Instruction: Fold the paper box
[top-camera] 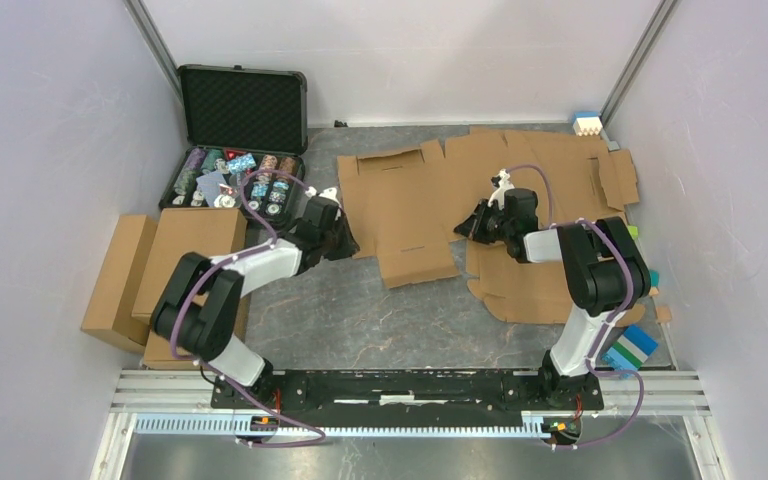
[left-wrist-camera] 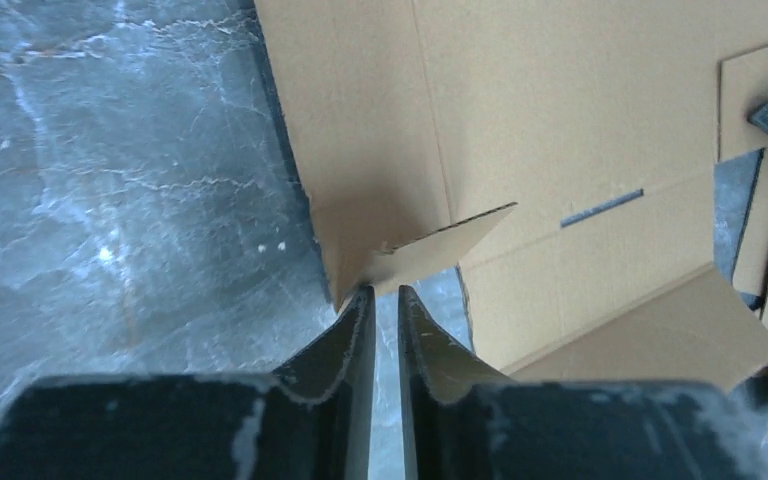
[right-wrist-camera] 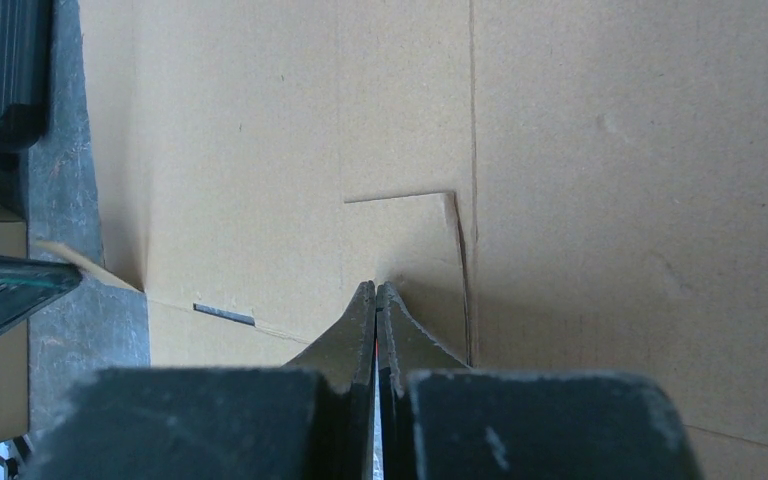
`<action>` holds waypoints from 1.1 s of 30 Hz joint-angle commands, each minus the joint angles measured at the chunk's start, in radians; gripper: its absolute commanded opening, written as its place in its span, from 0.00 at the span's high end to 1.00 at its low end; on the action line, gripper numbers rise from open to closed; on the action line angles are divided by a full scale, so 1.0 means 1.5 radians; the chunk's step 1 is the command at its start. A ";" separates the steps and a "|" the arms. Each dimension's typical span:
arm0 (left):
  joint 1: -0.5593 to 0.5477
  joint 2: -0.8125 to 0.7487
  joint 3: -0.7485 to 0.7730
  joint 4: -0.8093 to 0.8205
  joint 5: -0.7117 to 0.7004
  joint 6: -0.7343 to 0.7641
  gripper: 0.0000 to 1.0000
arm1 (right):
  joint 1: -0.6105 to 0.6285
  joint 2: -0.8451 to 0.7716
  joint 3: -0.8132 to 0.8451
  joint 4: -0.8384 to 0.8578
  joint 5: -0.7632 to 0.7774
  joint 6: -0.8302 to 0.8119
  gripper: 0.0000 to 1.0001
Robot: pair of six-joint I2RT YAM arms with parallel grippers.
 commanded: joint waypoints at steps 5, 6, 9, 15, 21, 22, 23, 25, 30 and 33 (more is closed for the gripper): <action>0.013 -0.084 -0.018 0.031 -0.021 0.021 0.58 | 0.002 -0.017 -0.030 -0.075 0.034 -0.039 1.00; 0.019 -0.085 -0.018 0.031 -0.022 0.014 0.56 | 0.003 -0.020 -0.031 -0.075 0.036 -0.041 1.00; 0.043 -0.090 -0.018 0.030 -0.016 -0.008 0.54 | 0.004 -0.025 -0.032 -0.074 0.036 -0.043 1.00; 0.091 -0.046 0.031 -0.024 0.018 -0.042 0.35 | 0.006 -0.023 -0.032 -0.067 0.024 -0.041 1.00; 0.119 0.028 0.047 0.029 0.099 -0.084 0.30 | 0.008 -0.025 -0.033 -0.062 0.012 -0.036 1.00; 0.123 0.041 0.054 0.038 0.117 -0.091 0.30 | 0.009 -0.025 -0.034 -0.060 0.011 -0.034 1.00; 0.125 0.056 0.061 0.045 0.131 -0.095 0.30 | 0.010 -0.026 -0.034 -0.059 0.010 -0.034 1.00; 0.127 0.087 0.084 0.049 0.153 -0.102 0.31 | 0.011 -0.026 -0.034 -0.058 0.009 -0.034 1.00; 0.127 0.149 0.138 0.061 0.193 -0.120 0.40 | 0.012 -0.025 -0.033 -0.056 0.004 -0.033 1.00; 0.127 0.168 0.157 0.063 0.208 -0.117 0.55 | 0.012 -0.025 -0.034 -0.054 0.002 -0.033 1.00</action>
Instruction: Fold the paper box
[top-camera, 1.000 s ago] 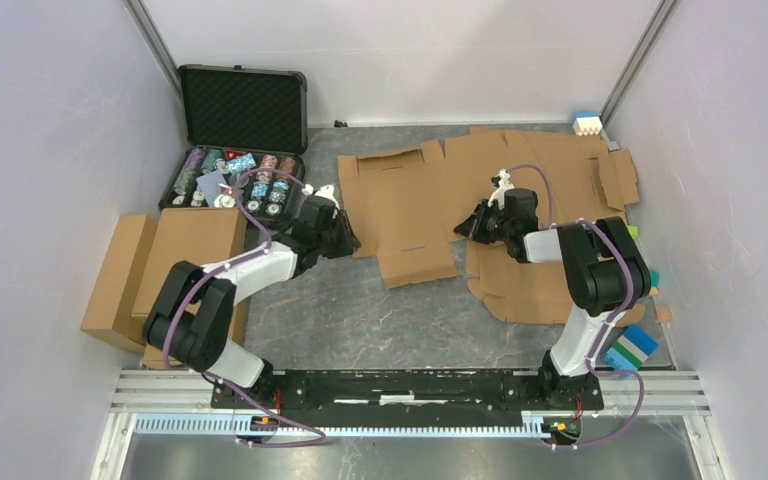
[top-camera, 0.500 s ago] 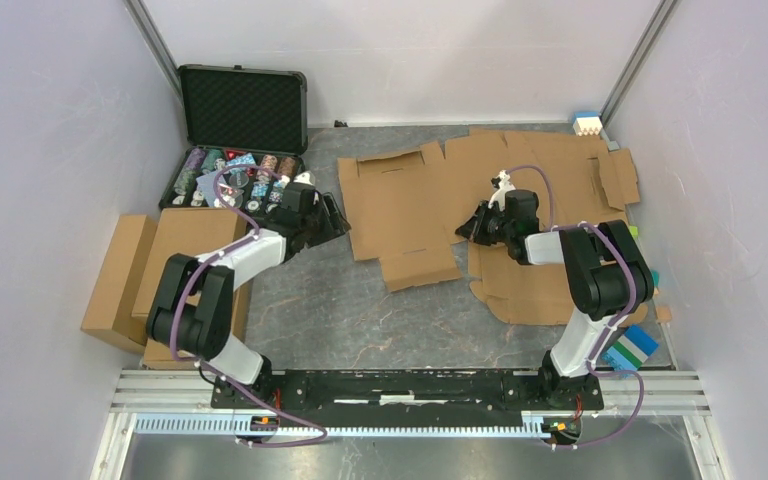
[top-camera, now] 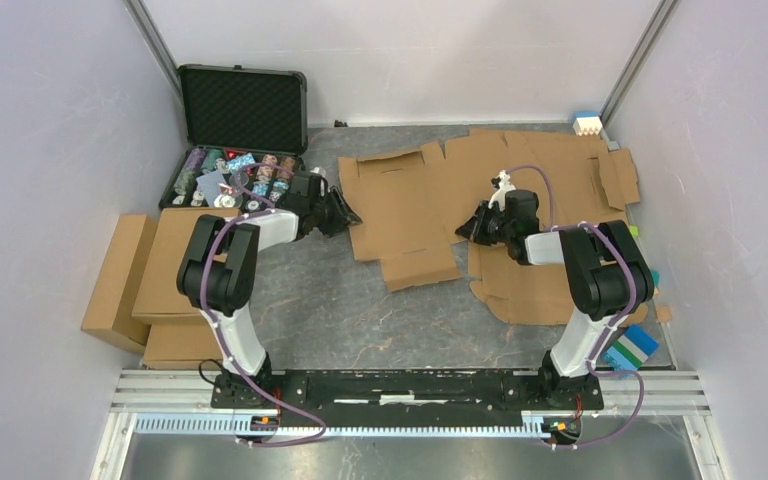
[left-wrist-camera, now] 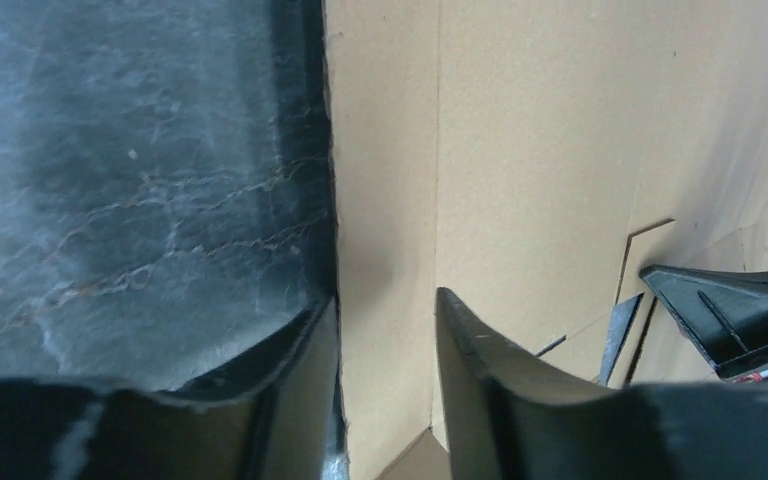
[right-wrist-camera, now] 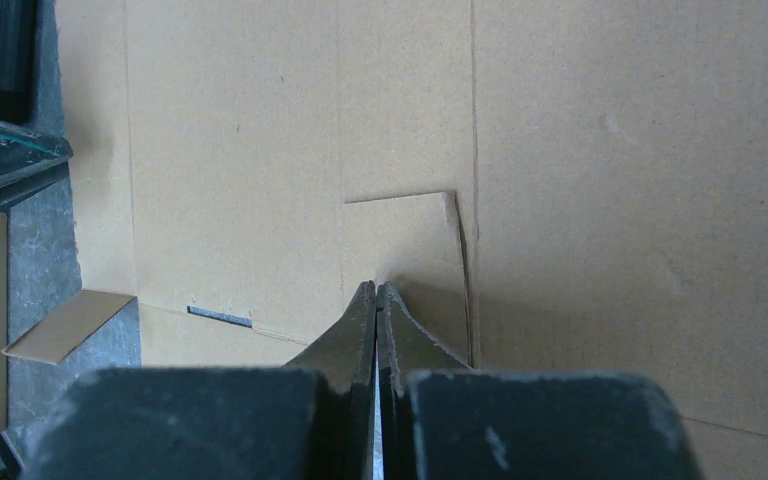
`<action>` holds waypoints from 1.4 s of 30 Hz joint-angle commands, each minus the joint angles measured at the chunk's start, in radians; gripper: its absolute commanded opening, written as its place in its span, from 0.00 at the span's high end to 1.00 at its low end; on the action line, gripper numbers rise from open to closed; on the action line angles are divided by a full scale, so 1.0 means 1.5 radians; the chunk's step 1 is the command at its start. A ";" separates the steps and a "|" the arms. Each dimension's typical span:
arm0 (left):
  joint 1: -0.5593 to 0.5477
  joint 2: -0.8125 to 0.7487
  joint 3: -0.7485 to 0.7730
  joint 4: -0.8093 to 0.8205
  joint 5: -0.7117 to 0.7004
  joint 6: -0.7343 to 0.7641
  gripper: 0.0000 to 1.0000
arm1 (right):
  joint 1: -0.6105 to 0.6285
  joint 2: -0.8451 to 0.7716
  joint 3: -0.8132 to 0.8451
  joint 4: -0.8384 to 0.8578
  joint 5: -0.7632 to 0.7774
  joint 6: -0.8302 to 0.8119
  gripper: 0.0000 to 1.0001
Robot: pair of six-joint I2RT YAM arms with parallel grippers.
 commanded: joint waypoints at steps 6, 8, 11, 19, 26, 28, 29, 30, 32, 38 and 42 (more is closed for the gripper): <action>-0.003 0.020 0.045 0.029 0.061 -0.014 0.87 | 0.010 -0.002 -0.018 -0.038 -0.011 -0.012 1.00; -0.009 0.008 0.046 0.015 0.043 -0.005 0.93 | 0.013 -0.002 -0.017 -0.035 -0.014 -0.012 1.00; -0.023 -0.008 0.057 -0.025 0.011 0.022 0.98 | 0.021 -0.002 -0.013 -0.027 -0.031 -0.016 0.97; -0.055 -0.110 0.066 -0.198 -0.202 0.116 0.98 | 0.029 -0.097 -0.042 0.004 -0.034 -0.041 0.59; -0.084 -0.197 0.033 -0.223 -0.275 0.176 0.98 | 0.026 -0.231 -0.067 -0.023 0.050 -0.102 0.31; -0.118 -0.224 0.012 -0.211 -0.333 0.196 0.98 | 0.011 -0.247 -0.061 -0.052 0.082 -0.113 0.23; -0.136 -0.237 0.001 -0.207 -0.370 0.207 0.98 | 0.000 -0.254 -0.054 -0.070 0.097 -0.117 0.20; -0.159 -0.254 -0.011 -0.197 -0.415 0.223 0.98 | -0.013 -0.260 -0.048 -0.088 0.111 -0.120 0.14; -0.198 -0.284 -0.045 -0.166 -0.487 0.256 0.98 | -0.038 -0.274 -0.045 -0.110 0.152 -0.121 0.05; -0.255 -0.350 -0.120 -0.091 -0.556 0.340 0.98 | -0.098 -0.265 0.002 -0.185 0.297 -0.134 0.02; -0.280 -0.396 -0.185 0.009 -0.570 0.393 0.98 | -0.138 -0.209 0.066 -0.187 0.287 -0.145 0.02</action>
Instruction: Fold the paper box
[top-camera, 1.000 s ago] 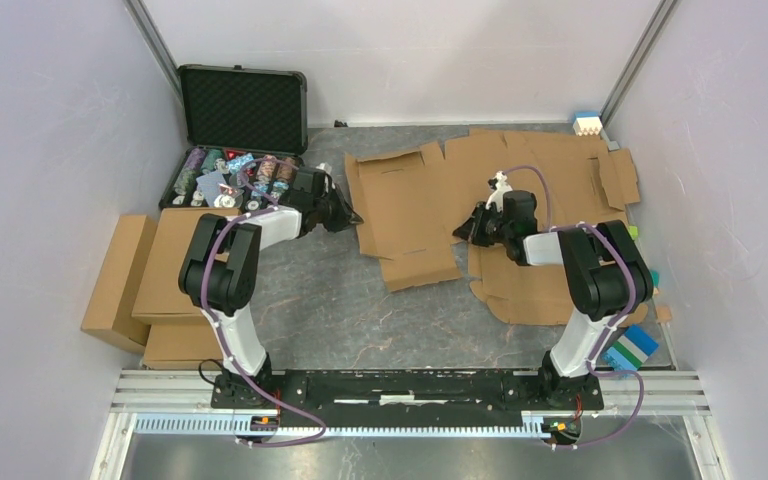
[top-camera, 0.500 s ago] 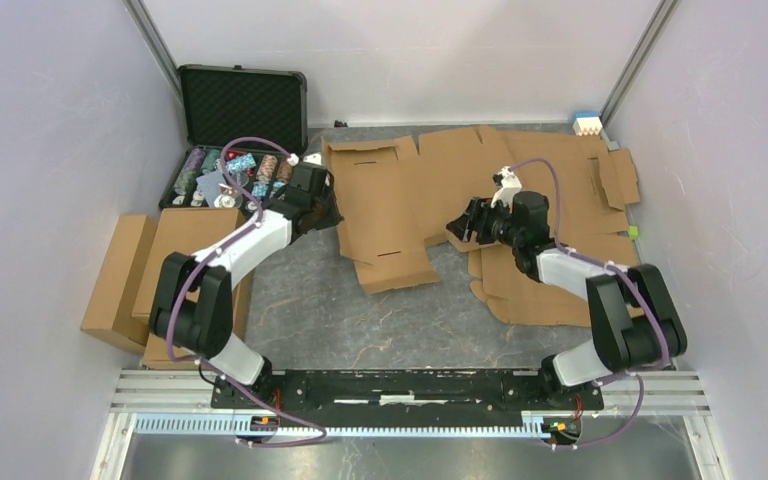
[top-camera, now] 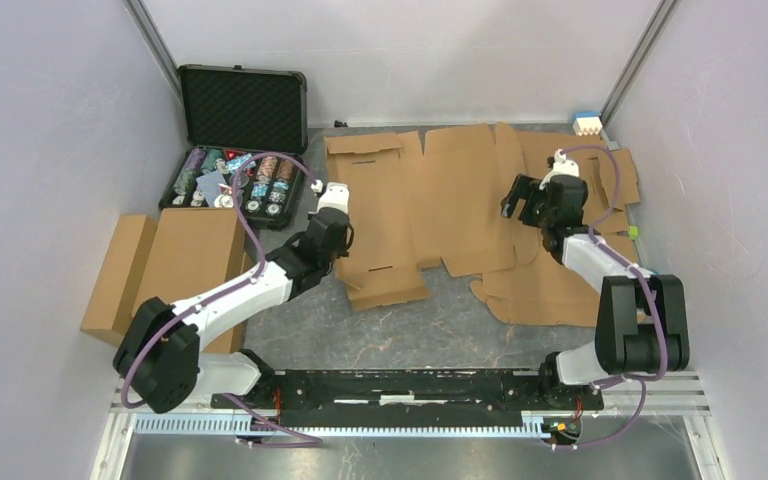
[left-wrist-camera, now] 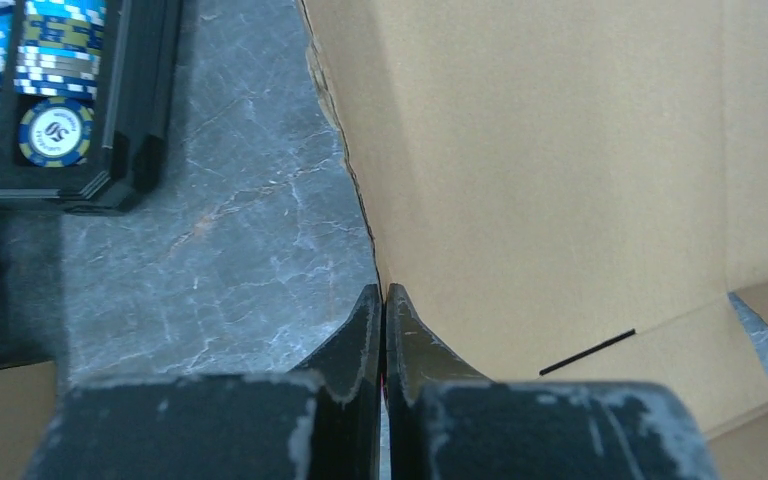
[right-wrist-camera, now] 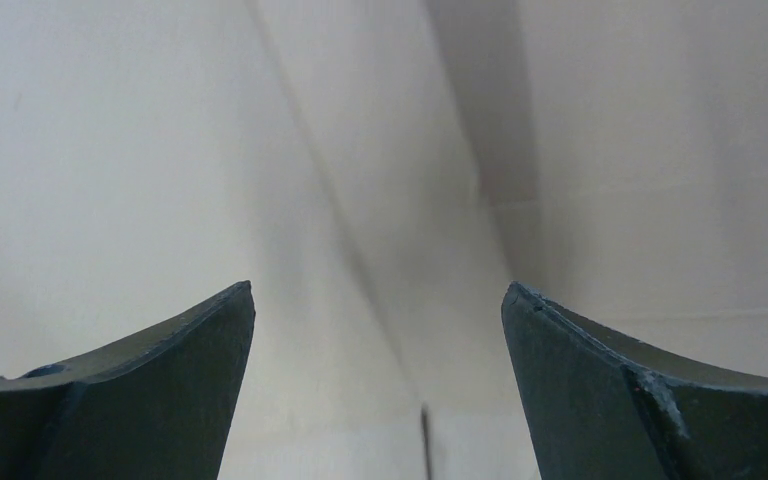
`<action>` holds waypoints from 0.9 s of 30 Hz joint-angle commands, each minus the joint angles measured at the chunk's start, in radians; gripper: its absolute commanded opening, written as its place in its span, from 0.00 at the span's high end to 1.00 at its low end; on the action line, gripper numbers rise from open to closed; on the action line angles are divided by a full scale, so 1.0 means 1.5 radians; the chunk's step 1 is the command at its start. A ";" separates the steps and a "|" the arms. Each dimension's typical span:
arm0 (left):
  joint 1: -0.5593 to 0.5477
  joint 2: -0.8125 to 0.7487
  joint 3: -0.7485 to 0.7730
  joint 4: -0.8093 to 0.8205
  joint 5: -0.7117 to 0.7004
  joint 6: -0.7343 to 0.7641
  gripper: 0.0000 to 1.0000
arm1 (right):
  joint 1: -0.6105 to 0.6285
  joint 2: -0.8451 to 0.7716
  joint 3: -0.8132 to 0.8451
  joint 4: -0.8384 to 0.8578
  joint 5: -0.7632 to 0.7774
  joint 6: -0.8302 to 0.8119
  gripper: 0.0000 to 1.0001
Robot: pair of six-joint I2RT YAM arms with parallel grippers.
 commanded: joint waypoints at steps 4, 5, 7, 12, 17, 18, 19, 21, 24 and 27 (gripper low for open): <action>-0.027 -0.090 -0.114 0.222 -0.056 0.135 0.98 | -0.059 0.083 0.092 0.061 -0.062 -0.077 0.02; -0.028 -0.094 -0.125 0.239 -0.056 0.139 0.98 | -0.067 0.091 0.103 0.057 -0.095 -0.079 0.02; -0.028 -0.098 -0.139 0.263 -0.059 0.147 0.98 | -0.085 0.108 0.107 0.065 -0.153 -0.060 0.02; -0.028 -0.091 -0.152 0.291 -0.056 0.147 0.98 | -0.129 0.133 0.061 0.186 -0.328 0.022 0.06; -0.028 -0.084 -0.161 0.319 -0.038 0.136 0.98 | -0.128 0.102 0.007 0.277 -0.413 0.085 0.39; -0.028 -0.085 -0.161 0.319 -0.037 0.133 0.98 | -0.127 0.085 0.001 0.274 -0.412 0.081 0.46; -0.029 -0.090 -0.162 0.320 -0.036 0.129 0.98 | -0.127 0.063 -0.008 0.270 -0.411 0.078 0.54; -0.027 -0.098 -0.166 0.325 -0.032 0.119 0.98 | -0.121 0.020 -0.021 0.260 -0.410 0.074 0.67; -0.027 -0.102 -0.177 0.355 -0.023 0.106 0.98 | -0.090 -0.050 -0.042 0.226 -0.385 0.049 0.76; -0.028 -0.093 -0.177 0.366 -0.016 0.086 0.98 | -0.054 -0.118 -0.060 0.188 -0.350 0.023 0.82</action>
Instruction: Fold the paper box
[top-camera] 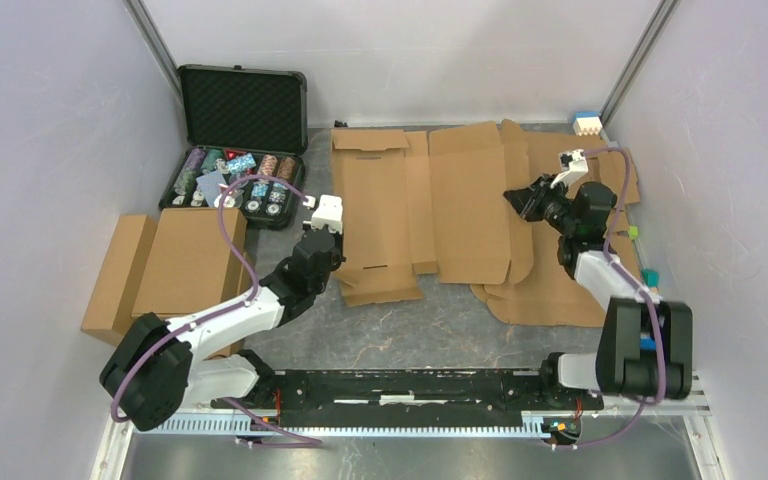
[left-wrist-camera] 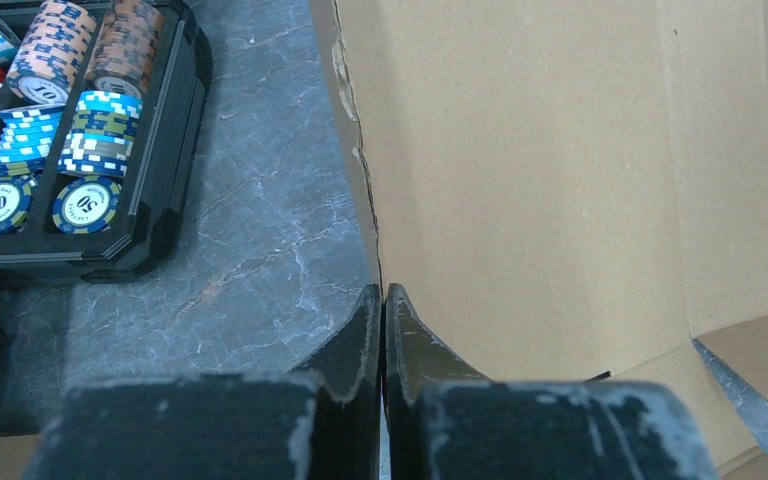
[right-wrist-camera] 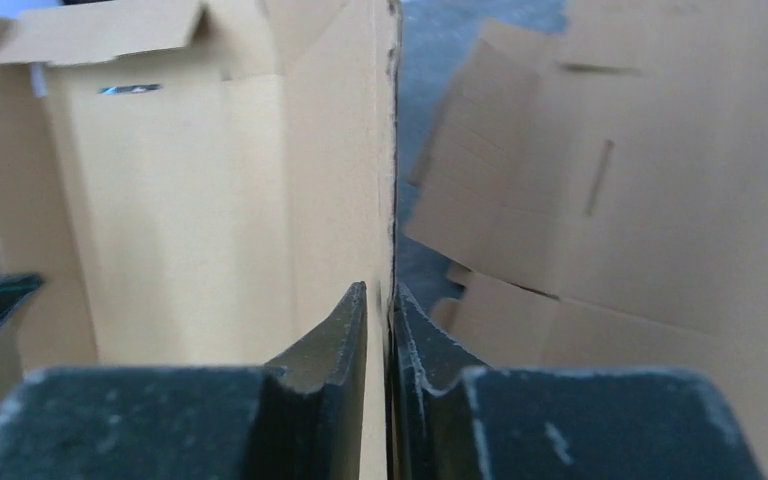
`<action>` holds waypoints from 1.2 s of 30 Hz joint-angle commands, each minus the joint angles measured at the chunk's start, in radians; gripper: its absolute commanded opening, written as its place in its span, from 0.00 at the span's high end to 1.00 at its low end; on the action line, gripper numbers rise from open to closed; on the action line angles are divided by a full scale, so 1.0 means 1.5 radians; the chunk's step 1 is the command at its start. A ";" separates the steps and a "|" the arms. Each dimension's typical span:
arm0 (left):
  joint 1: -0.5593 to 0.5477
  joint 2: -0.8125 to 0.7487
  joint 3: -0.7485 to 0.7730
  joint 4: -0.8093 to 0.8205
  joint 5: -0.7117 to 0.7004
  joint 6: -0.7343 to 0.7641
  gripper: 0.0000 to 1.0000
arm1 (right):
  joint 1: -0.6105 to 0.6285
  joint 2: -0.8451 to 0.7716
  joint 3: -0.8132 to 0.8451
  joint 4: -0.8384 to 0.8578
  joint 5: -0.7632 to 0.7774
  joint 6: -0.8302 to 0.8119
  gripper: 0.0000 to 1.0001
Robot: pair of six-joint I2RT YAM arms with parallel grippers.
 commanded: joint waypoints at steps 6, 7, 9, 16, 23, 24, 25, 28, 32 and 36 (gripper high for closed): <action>-0.003 -0.003 -0.037 0.140 0.023 -0.053 0.98 | 0.089 -0.212 -0.073 -0.019 0.015 -0.030 0.92; -0.004 -0.009 -0.047 0.157 0.023 -0.054 0.98 | 0.098 -0.227 -0.082 -0.019 0.010 -0.031 0.93; -0.007 -0.021 -0.071 0.197 0.024 -0.049 0.98 | 0.103 -0.266 -0.104 -0.013 0.005 -0.031 0.94; -0.023 -0.046 -0.141 0.300 0.026 -0.034 0.98 | 0.127 -0.379 -0.213 0.045 -0.052 -0.015 0.98; -0.058 -0.041 -0.164 0.335 0.003 -0.027 0.98 | 0.161 -0.491 -0.319 0.082 -0.083 0.011 0.98; -0.066 -0.039 -0.166 0.346 -0.002 -0.022 0.98 | 0.166 -0.502 -0.328 0.084 -0.084 0.008 0.98; -0.077 -0.035 -0.167 0.356 -0.010 -0.016 0.98 | 0.172 -0.514 -0.336 0.085 -0.086 0.004 0.98; -0.101 -0.027 -0.165 0.368 -0.028 0.007 0.98 | 0.180 -0.534 -0.339 0.065 -0.097 -0.014 0.98; -0.124 -0.027 -0.169 0.387 -0.052 0.037 0.98 | 0.186 -0.548 -0.301 -0.020 -0.089 -0.073 0.97; -0.131 -0.031 -0.172 0.400 -0.072 0.052 0.98 | 0.188 -0.566 -0.266 -0.120 -0.047 -0.136 0.97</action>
